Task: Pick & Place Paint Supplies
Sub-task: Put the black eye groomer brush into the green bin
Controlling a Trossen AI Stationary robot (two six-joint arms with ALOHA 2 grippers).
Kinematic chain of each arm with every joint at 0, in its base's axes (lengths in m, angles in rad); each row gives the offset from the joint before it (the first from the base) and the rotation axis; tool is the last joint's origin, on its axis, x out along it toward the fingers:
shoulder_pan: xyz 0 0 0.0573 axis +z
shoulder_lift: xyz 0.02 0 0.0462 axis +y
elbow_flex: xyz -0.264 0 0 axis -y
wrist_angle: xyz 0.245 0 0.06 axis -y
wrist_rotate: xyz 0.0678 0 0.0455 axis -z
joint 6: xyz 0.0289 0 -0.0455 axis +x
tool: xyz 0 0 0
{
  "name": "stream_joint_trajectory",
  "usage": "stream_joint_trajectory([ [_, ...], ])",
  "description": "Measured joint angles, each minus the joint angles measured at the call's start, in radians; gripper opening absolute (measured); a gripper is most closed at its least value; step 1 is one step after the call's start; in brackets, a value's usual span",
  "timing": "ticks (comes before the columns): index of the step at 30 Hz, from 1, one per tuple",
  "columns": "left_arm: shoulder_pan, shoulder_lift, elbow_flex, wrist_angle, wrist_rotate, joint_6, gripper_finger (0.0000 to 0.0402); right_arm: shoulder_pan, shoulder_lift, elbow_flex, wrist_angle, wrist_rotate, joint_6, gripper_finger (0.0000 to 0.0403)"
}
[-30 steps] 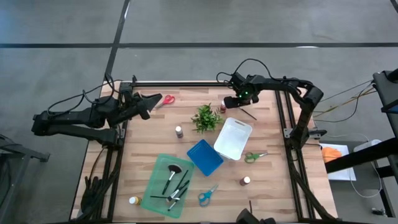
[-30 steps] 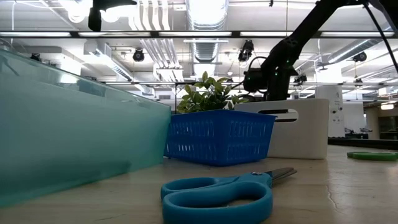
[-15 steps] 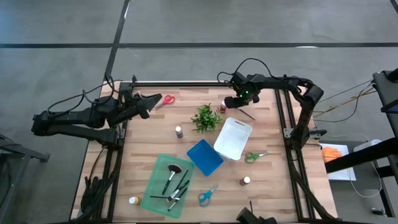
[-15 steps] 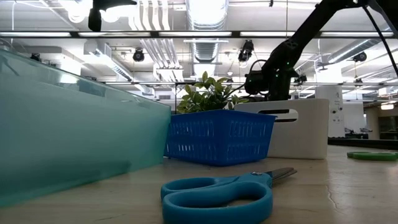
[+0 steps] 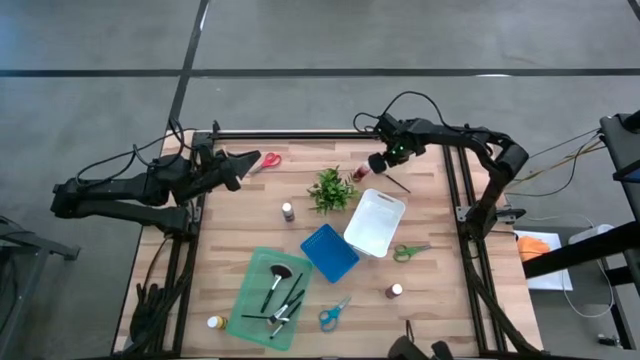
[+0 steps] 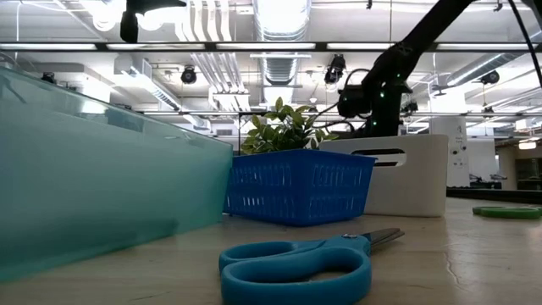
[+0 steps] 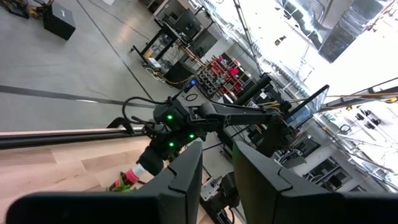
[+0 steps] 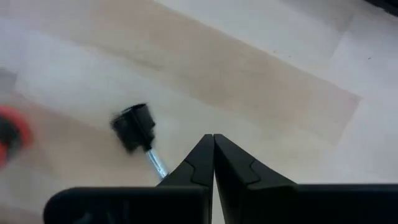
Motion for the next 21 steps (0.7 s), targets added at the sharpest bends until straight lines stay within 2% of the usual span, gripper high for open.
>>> stream_joint_trajectory([
  [9, 0.0, 0.0, 0.0, 0.0, 0.0, 0.015, 0.0099, 0.003, 0.009, -0.005, 0.012, -0.076, 0.026, 0.0008],
  [17, -0.001, 0.0, 0.0, 0.0, 0.0, 0.015, 0.0099, -0.003, 0.014, 0.004, 0.024, -0.103, 0.042, 0.0011],
  [21, -0.001, 0.0, 0.0, 0.0, 0.0, 0.016, 0.0099, -0.006, 0.016, 0.006, 0.028, -0.132, 0.054, 0.0044],
])
